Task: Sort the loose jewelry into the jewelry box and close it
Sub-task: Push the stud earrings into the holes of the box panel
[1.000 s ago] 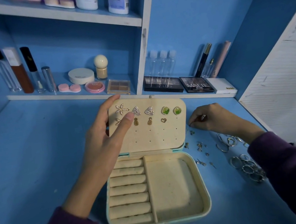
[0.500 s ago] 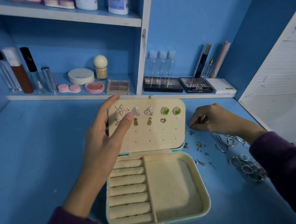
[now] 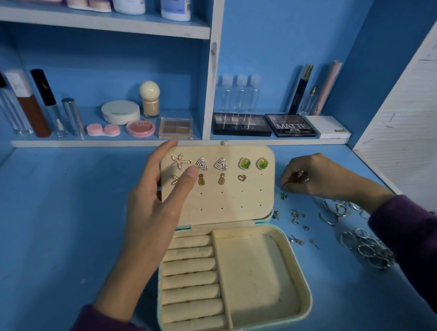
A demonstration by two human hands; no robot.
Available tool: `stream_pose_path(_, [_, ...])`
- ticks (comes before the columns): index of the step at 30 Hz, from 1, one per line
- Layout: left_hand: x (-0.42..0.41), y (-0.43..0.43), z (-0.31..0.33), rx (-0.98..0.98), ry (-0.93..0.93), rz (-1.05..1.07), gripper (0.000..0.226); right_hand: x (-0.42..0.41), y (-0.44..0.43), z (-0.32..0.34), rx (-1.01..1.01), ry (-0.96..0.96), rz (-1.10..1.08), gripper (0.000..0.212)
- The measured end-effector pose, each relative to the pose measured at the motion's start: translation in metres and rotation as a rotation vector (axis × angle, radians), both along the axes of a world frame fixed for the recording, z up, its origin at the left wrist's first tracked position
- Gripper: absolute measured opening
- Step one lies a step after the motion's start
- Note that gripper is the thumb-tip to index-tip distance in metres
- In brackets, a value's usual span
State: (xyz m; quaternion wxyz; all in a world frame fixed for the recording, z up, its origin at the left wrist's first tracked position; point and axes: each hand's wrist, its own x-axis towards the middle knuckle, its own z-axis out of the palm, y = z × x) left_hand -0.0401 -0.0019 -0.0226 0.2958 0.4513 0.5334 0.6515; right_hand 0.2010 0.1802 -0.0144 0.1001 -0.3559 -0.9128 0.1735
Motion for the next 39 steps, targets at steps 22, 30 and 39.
stream_pose_path(22, [0.0, -0.001, 0.001, -0.004, 0.021, 0.012, 0.044, 0.001, -0.001, -0.001, -0.015, 0.012, -0.019, 0.009])
stream_pose_path(30, [0.0, -0.001, 0.002, -0.006, 0.017, 0.018, 0.043, -0.003, -0.004, 0.0, -0.013, 0.002, -0.038, 0.019])
stream_pose_path(39, [0.002, -0.002, 0.003, -0.007, 0.016, 0.002, 0.041, -0.017, -0.017, 0.01, -0.108, 0.26, -0.151, 0.02])
